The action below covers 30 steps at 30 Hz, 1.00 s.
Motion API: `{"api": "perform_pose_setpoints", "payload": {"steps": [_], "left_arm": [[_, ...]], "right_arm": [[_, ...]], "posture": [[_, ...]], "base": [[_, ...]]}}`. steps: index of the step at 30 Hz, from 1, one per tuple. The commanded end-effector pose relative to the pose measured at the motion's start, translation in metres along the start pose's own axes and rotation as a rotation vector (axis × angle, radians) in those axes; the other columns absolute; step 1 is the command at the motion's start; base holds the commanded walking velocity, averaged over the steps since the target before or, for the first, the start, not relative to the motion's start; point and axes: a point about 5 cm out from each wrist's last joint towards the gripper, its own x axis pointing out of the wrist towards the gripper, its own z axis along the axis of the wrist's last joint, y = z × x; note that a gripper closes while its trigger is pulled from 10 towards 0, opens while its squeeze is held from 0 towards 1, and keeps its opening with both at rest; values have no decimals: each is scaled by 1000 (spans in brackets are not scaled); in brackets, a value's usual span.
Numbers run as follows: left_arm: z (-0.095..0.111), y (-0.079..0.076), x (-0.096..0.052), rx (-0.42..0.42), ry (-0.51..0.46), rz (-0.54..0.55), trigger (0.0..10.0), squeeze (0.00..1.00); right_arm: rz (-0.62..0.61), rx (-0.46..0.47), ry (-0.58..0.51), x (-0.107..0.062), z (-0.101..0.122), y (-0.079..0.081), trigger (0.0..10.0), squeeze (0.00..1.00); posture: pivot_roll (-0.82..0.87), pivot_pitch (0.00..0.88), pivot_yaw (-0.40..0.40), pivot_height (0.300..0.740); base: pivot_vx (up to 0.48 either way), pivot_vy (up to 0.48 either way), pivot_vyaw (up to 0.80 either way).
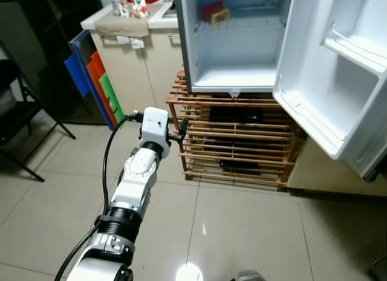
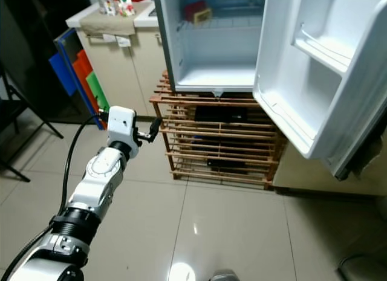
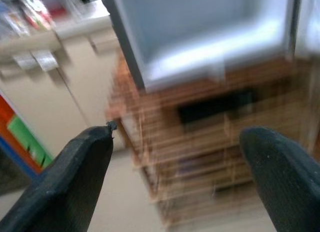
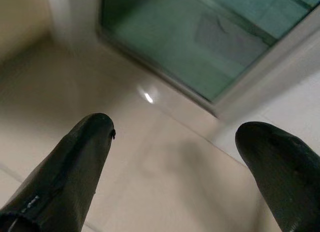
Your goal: Restocking fridge
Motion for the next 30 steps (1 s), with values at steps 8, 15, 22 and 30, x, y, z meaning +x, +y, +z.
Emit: {"api": "perform_pose_setpoints", "payload": {"steps": [8,15,22,30], "left_arm": [[-93,1,-33,125,456,20,10000,0],[-78,-14,-20,268,383,-37,10000,0],[-72,-17,-15,244,368,-28,10000,0],[-91,-11,-27,339,484,-16,10000,0]], "right_arm": [[180,165,-305,-15,68,21,10000,0],[373,211,-556,-46,129,51,10000,0],[678,248,-652,-95,160,92,10000,0],[1281,144,-511,-174,149,138,10000,0]], "posture": [[-320,0,155,740],[-332,0,171,740],[-316,0,157,740],[-323,0,144,740]], "base": [[0,0,0],[0,0,0],[0,0,0],[0,0,0]]}}
